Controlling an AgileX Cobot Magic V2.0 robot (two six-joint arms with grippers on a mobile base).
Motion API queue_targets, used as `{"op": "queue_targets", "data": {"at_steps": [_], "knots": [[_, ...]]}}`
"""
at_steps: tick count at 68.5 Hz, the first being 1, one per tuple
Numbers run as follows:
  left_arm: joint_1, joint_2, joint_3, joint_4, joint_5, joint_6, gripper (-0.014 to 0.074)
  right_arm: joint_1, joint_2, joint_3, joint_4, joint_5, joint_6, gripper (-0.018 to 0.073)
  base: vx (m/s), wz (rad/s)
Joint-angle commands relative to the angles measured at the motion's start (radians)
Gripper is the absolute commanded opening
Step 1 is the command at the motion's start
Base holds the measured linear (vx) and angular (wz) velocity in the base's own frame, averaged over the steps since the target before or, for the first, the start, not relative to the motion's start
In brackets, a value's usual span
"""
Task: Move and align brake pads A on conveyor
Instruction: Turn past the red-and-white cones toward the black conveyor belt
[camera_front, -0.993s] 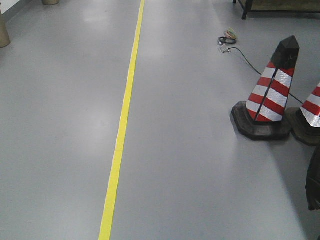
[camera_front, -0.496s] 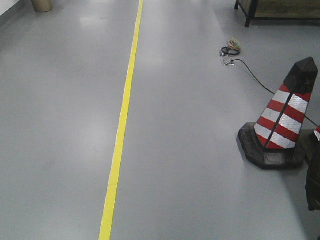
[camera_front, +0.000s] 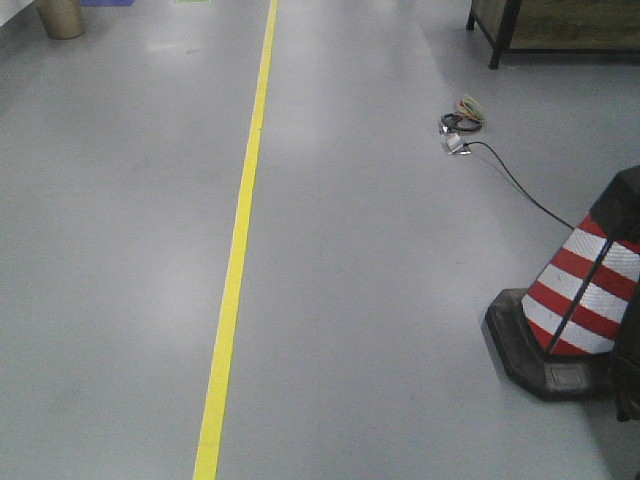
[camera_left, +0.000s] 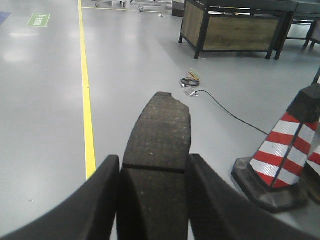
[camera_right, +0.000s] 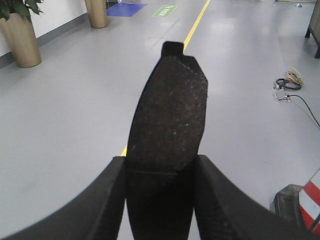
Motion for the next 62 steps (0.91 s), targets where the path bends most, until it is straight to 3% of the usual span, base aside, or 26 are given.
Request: {"op": "queue_targets", "data": {"at_steps": [1, 39, 62], "knots": [[-0.002, 0.012, -0.030, 0.002, -0.097, 0.000, 0.0101, -0.001, 0.008, -0.030, -0.020, -0.092, -0.006, 0.0043, 0.47, -0.06], [-0.002, 0.012, -0.030, 0.002, -0.097, 0.000, 0.0101, -0.001, 0.008, -0.030, -0.020, -0.092, -0.006, 0.0043, 0.43, -0.13], [-0.002, 0.012, -0.030, 0.002, -0.097, 0.000, 0.0101, -0.001, 0.008, -0.030, -0.020, -0.092, -0.006, 0.0043, 0.30, -0.38]]}}
